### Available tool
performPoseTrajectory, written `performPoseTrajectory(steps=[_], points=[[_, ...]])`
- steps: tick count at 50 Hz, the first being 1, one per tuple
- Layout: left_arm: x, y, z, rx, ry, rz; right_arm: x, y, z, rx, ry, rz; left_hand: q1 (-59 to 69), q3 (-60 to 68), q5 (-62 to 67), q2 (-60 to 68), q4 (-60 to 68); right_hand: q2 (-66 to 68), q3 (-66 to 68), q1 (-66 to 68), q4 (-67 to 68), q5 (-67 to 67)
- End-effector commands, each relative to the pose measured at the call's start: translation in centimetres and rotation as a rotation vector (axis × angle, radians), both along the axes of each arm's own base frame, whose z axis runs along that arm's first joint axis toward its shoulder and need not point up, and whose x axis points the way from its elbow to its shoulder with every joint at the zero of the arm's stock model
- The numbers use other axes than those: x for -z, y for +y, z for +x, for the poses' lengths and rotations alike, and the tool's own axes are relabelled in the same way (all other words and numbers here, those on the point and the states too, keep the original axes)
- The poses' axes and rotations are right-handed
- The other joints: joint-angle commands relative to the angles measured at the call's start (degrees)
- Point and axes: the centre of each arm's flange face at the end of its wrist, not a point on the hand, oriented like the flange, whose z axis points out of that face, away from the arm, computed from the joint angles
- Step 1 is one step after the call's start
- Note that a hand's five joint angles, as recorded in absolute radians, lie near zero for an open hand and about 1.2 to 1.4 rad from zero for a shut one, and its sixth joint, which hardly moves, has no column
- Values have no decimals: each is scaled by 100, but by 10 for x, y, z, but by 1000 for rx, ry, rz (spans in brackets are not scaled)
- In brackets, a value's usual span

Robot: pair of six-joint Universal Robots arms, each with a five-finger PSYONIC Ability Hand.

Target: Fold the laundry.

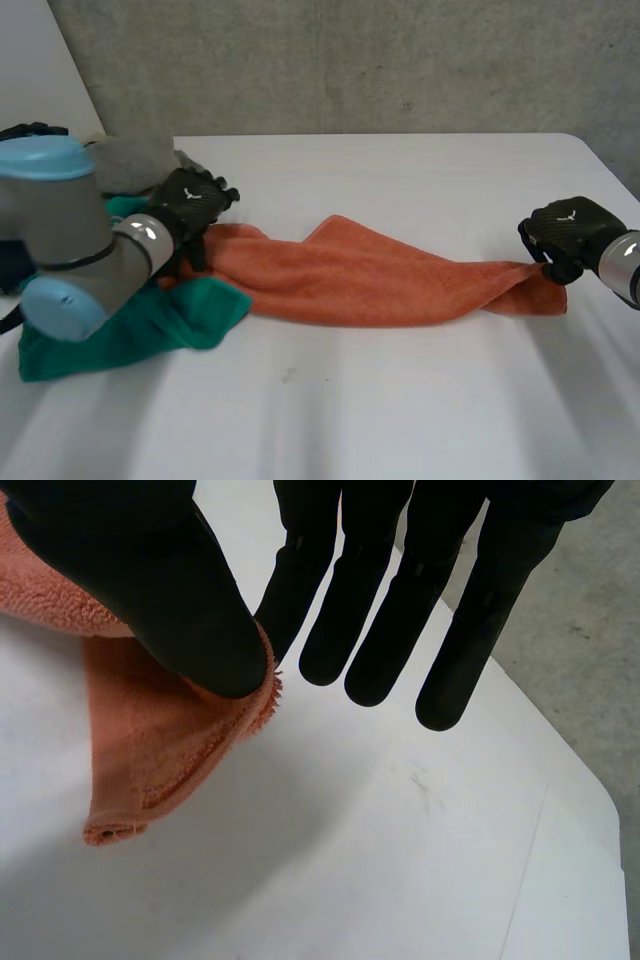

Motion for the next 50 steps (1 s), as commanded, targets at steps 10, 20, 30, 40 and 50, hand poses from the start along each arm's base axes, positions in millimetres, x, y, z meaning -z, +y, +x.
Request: performPoseTrajectory(steps=[10, 20, 30, 40, 50], points=[[-3, -64, -26, -44, -29, -157, -8, -23, 9, -27, -3, -107, 6508, 6519, 6500, 6494, 6521, 1271, 1208, 1518, 1152, 1364], [-177, -78, -40, -107, 418, -869, -114, -82, 25, 59, -377, -691, 6508, 6519, 6500, 6494, 6521, 1271, 1208, 1518, 1152, 1364], [-194, -40, -38, -87, 482, -778, -148, -77, 12, -35, -509, -882, 6508, 6519, 6500, 6494, 6521, 1271, 1208, 1518, 1152, 1364], [-74, 38, -49, 43, 333, -343, -48, -54, -15, -153, -225, -456, 6508, 6519, 6500, 6494, 6521, 1271, 1208, 1518, 1152, 1364], [22, 91, -50, 100, 170, -49, 40, -9, -40, -275, 176, -92, 6508, 6519, 6500, 6494, 6521, 1271, 1208, 1518, 1152, 1364]])
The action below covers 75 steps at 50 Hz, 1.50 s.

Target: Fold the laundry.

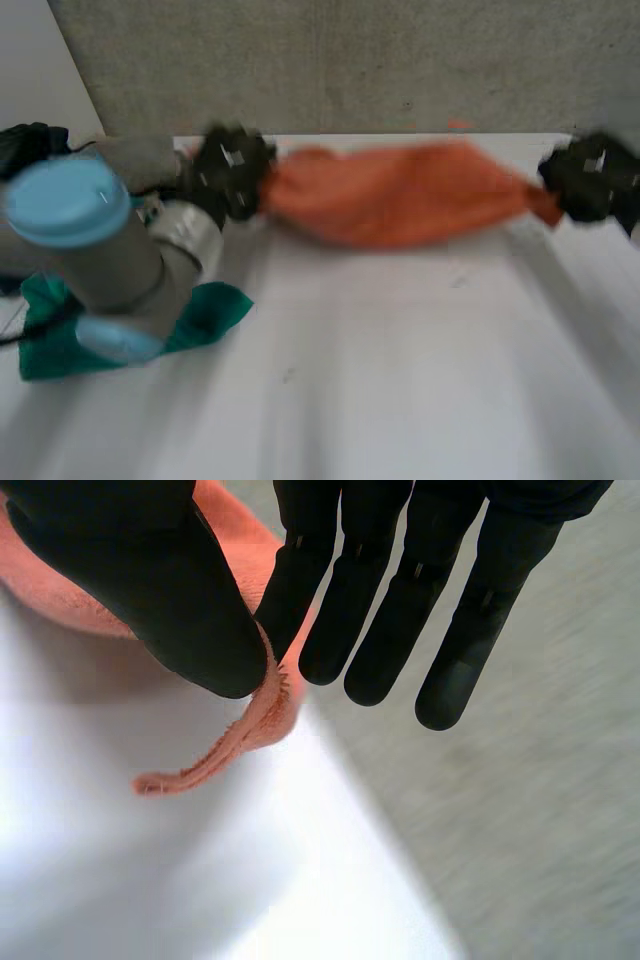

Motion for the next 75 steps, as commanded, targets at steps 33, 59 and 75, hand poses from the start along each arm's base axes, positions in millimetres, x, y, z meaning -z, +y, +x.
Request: performPoseTrajectory(steps=[33, 59, 75], points=[[10, 33, 110, -308, -202, 448, 5, 50, 76, 145, 31, 284, -4955, -5241, -4859, -5262, -5281, -5729, -5803, -5482, -5858, -5664], [36, -64, 156, -590, -290, 80, 21, 70, 97, 89, 15, 230, 1452, 1166, 1548, 1145, 1126, -5729, -5803, -5482, -5858, -5664], [54, -76, 188, -671, -643, 40, 15, 58, 93, 91, 42, 187, 1221, 935, 1317, 913, 895, -5729, -5803, -5482, -5858, -5664]])
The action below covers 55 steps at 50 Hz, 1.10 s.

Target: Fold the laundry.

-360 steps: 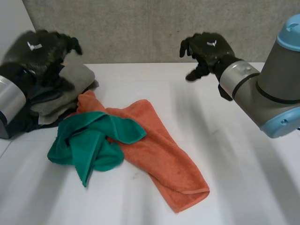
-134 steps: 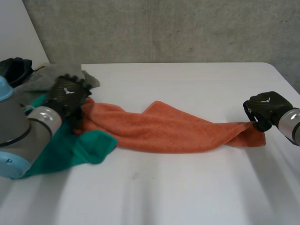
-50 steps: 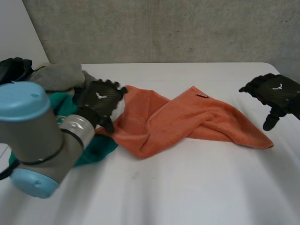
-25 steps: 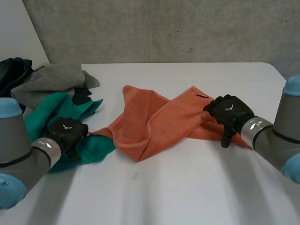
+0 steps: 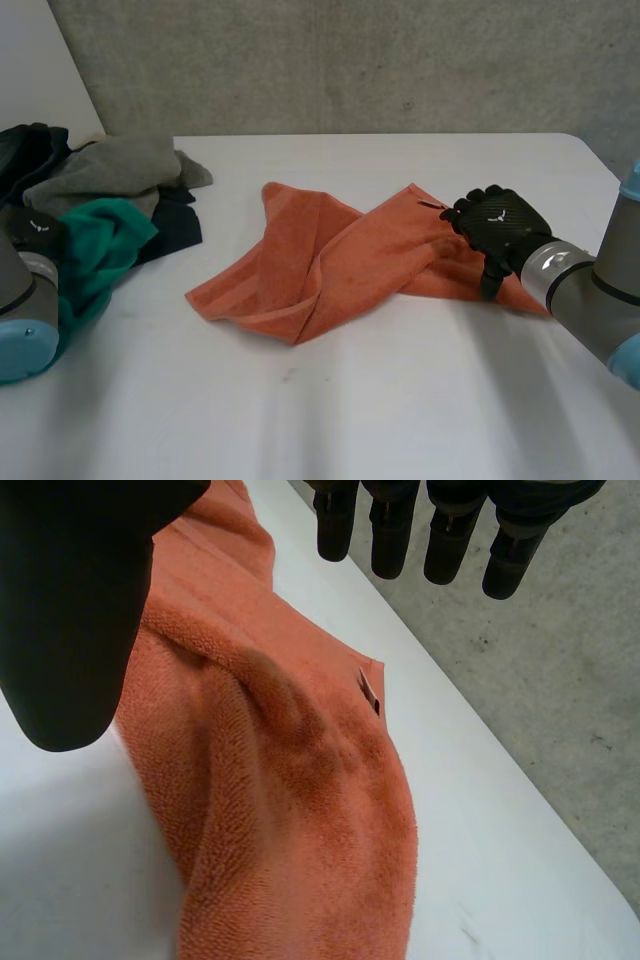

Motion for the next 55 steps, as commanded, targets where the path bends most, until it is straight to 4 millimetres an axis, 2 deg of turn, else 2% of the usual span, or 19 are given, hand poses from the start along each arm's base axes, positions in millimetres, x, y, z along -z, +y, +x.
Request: performPoseTrajectory(steps=[1, 2, 3, 5, 7, 10, 14, 18, 22, 25, 29, 37, 41, 45, 46, 48, 52, 55], points=[[-6, 13, -17, 98, -24, -2, -2, -8, -2, 0, 20, -19, 200, -20, 188, -27, -86, -182, -186, -298, -197, -252], [-9, 16, -22, 115, -18, -9, -2, -8, -2, 0, 21, -22, -843, -1062, -855, -1069, -1128, -182, -186, -298, -197, -252], [-15, 23, -31, 151, -3, -19, -4, -10, -3, 2, 19, -28, -2801, -3021, -2814, -3028, -3087, -182, -186, -298, -197, -252], [-22, 29, -39, 180, 13, -32, -6, -11, -2, 4, 17, -34, -4211, -4431, -4223, -4438, -4496, -182, -186, -298, -197, -252], [-29, 40, -50, 215, 39, -39, -8, -14, -2, 4, 16, -36, -4971, -5191, -4983, -5197, -5256, -182, -186, -298, -197, -252], [-34, 53, -59, 242, 69, -28, -11, -17, -2, -2, 15, -34, -5226, -5446, -5238, -5453, -5511, -182, -186, -298, -197, -252], [-39, 79, -73, 300, 125, 32, -13, -19, -3, -7, 20, 1, -5310, -5530, -5323, -5537, -5596, -182, -186, -298, -197, -252], [-42, 115, -95, 415, 223, 145, -11, -17, -5, -16, 35, 48, -5294, -5514, -5306, -5521, -5579, -182, -186, -298, -197, -252], [-41, 139, -113, 499, 331, 249, -8, -16, -4, -26, 36, 57, -5277, -5497, -5289, -5504, -5562, -182, -186, -298, -197, -252], [-37, 147, -123, 534, 391, 295, -7, -14, -4, -27, 35, 59, -5277, -5497, -5289, -5504, -5562, -182, -186, -298, -197, -252], [-25, 144, -136, 550, 449, 332, -3, -11, -4, -28, 33, 72, -5109, -5329, -5121, -5336, -5394, -182, -186, -298, -197, -252], [-3, 123, -159, 558, 485, 320, 3, -11, -8, -21, 30, 80, -4286, -4505, -4298, -4512, -4571, -182, -186, -298, -197, -252], [9, 118, -168, 558, 483, 338, 1, -16, -11, -6, 20, 70, -3379, -3599, -3391, -3606, -3664, -182, -186, -298, -197, -252], [19, 118, -174, 556, 486, 371, -5, -22, -12, -5, 11, 47, -1364, -1584, -1376, -1590, -1649, -182, -186, -298, -197, -252], [19, 118, -174, 552, 491, 372, -5, -25, -12, -7, 9, 44, 141, -79, 129, -86, -144, -182, -186, -298, -197, -252], [17, 117, -175, 545, 498, 367, -8, -28, -9, -18, 4, 33, 1411, 1191, 1399, 1184, 1126, -182, -186, -298, -197, -252], [2, 113, -171, 513, 517, 319, -16, -37, 0, -53, -15, 1, 1416, 1196, 1404, 1189, 1131, -182, -186, -298, -197, -252], [-22, 113, -167, 493, 525, 254, -22, -46, 14, -108, -33, -33, 1416, 1196, 1404, 1189, 1131, -182, -186, -298, -197, -252]])
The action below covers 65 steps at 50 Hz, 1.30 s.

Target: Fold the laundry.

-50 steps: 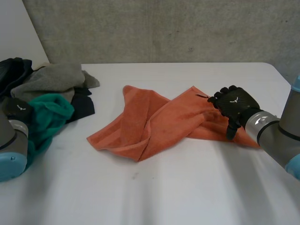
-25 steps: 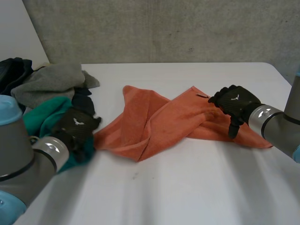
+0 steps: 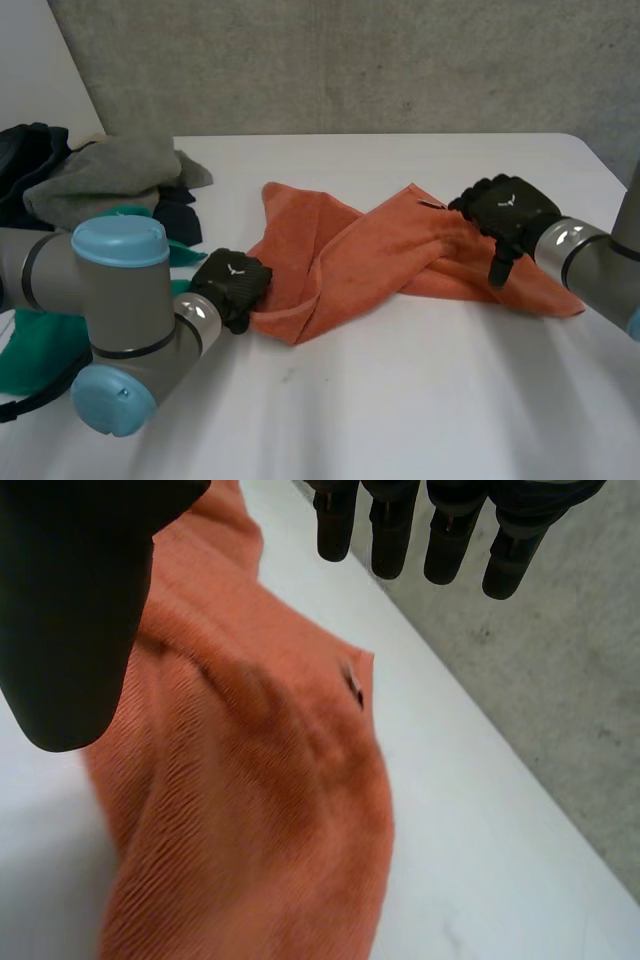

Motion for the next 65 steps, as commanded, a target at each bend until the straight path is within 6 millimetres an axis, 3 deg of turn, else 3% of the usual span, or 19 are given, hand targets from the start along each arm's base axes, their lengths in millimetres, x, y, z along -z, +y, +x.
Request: performPoseTrajectory(steps=[1, 6, 13, 18, 24, 26, 28, 29, 32, 34, 37, 41, 45, 47, 51, 55, 59, 60, 65], points=[[-42, -2, 8, -70, 44, -88, -15, -19, 24, -94, -37, -71, 1365, 1202, 1375, 1175, 1154, -182, -187, -298, -197, -252], [-99, 13, 11, -54, 117, -219, -17, -28, 55, -236, -48, -106, 1365, 1202, 1375, 1175, 1154, -182, -187, -298, -197, -252], [-148, 62, 8, 76, 127, -357, 0, -22, 98, -440, -33, -140, 1365, 1202, 1375, 1175, 1154, -182, -187, -298, -197, -252], [-164, 85, 11, 132, 88, -451, 25, -6, 124, -530, -14, -108, 1365, 1202, 1375, 1175, 1154, -182, -187, -298, -197, -252], [-165, 95, 14, 156, 65, -482, 63, 5, 138, -571, 65, -83, 1365, 1202, 1375, 1175, 1154, -182, -187, -298, -197, -252], [-161, 92, 15, 153, 58, -478, 75, 2, 141, -559, 113, -108, 1365, 1202, 1375, 1175, 1154, 1190, 1185, 1074, 1175, 1120], [-159, 88, 17, 143, 55, -480, 75, -5, 142, -528, 136, -155, 1365, 1202, 1375, 1175, 1154, 3891, 3886, 3775, 3876, 3821], [-156, 81, 18, 129, 47, -480, 67, -19, 145, -471, 142, -243, 1365, 1202, 1375, 1175, 1154, 6789, 6784, 6673, 6774, 6719], [-152, 68, 18, 112, 45, -486, 38, -46, 144, -318, 103, -395, 1365, 1202, 1375, 1175, 1154, 6818, 6813, 6702, 6803, 6748], [-151, 52, 16, 95, 50, -510, 2, -68, 133, -158, -27, -482, 1365, 1202, 1375, 1175, 1154, 6818, 6813, 6702, 6803, 6748], [-157, 26, 11, 63, 64, -577, -54, -83, 117, -80, -245, -591, 1365, 1202, 1375, 1175, 1154, 6818, 6813, 6702, 6803, 6748], [-177, -7, 3, 2, 102, -679, -102, -83, 101, -64, -359, -715, 1365, 1202, 1375, 1175, 1154, 6818, 6813, 6702, 6803, 6748], [-195, -29, -6, -70, 157, -748, -134, -77, 84, -44, -377, -831, 1365, 1202, 1375, 1175, 1154, 6818, 6813, 6702, 6803, 6748], [-199, -33, -9, -88, 177, -758, -138, -75, 79, -43, -377, -837, 1365, 1202, 1375, 1175, 1154, 6818, 6813, 6702, 6803, 6748], [-184, -30, -17, -89, 188, -686, -128, -66, 71, -74, -351, -785, 1365, 1202, 1375, 1175, 1154, 6818, 6813, 6702, 6803, 6748], [-142, -15, -17, -67, 149, -532, -91, -54, 67, -100, -291, -679, 1365, 1202, 1375, 1175, 1154, 6818, 6813, 6702, 6803, 6748], [-95, 7, -14, -33, 92, -400, -43, -38, 57, -84, -207, -540, 1365, 1202, 1375, 1175, 1154, 6818, 6813, 6702, 6803, 6748], [-78, 16, -13, -15, 72, -364, -22, -30, 53, -80, -164, -475, 1365, 1202, 1375, 1175, 1154, 6818, 6813, 6702, 6803, 6748], [-30, 40, -12, 41, 20, -282, 31, -1, 40, -81, -27, -277, 1365, 1202, 1375, 1175, 1154, 6818, 6813, 6702, 6803, 6748]])
